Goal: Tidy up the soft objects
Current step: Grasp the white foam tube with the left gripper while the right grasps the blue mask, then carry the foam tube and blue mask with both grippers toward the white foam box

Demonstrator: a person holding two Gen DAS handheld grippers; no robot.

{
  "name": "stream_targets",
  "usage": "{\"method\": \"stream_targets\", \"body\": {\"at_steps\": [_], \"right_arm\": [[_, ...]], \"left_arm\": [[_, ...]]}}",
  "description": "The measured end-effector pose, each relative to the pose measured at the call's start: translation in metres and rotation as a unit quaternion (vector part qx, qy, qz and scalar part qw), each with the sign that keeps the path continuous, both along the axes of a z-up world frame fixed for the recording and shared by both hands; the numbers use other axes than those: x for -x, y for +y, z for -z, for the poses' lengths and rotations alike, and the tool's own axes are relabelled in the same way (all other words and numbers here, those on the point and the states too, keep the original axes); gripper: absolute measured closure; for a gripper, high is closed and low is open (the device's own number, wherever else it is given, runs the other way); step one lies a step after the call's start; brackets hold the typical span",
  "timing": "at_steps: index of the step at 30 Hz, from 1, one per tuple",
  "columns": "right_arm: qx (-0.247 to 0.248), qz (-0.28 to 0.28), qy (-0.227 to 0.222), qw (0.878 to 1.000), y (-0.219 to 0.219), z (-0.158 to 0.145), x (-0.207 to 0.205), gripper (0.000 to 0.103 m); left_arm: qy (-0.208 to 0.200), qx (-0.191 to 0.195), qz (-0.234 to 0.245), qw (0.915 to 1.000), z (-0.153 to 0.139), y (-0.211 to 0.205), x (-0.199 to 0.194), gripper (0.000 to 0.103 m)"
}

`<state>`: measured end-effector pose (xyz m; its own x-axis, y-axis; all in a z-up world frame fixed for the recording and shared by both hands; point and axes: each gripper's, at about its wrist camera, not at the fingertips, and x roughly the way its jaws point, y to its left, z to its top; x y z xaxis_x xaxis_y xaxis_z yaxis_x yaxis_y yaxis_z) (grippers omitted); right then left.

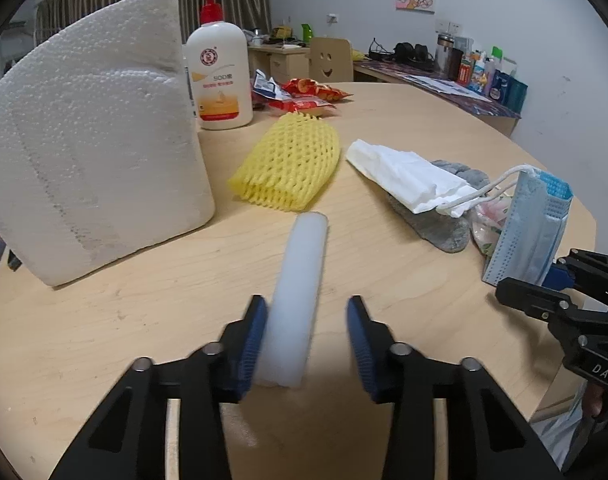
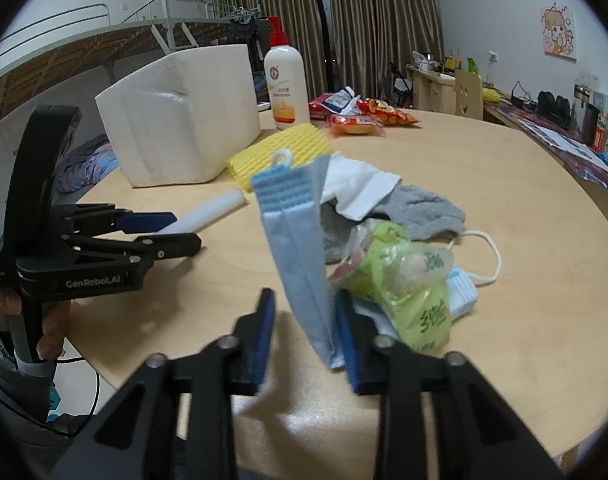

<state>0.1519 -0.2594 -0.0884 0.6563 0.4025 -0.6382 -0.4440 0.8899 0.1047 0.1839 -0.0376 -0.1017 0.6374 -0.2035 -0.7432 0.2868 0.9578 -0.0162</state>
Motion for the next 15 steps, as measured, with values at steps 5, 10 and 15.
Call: {"method": "stream_targets", "body": {"at_steps": [5, 10, 15], "right_arm": [[-0.021, -0.004, 0.006, 1.0, -0.004, -0.002, 0.002, 0.084], [-0.03, -0.004, 0.013, 0.999, -0.005, -0.001, 0.003, 0.089], [-0.065, 0.0, 0.012, 0.998, -0.011, -0.005, 0.004, 0.092]], "left_arm": [[-0.006, -0.003, -0.004, 1.0, 0.001, 0.003, 0.001, 0.075], [-0.002, 0.006, -0.01, 0.9999, 0.001, 0.008, 0.001, 0.082], [-0.006, 0.021, -0.008, 0.9997, 0.001, 0.013, 0.003, 0.086]]}}
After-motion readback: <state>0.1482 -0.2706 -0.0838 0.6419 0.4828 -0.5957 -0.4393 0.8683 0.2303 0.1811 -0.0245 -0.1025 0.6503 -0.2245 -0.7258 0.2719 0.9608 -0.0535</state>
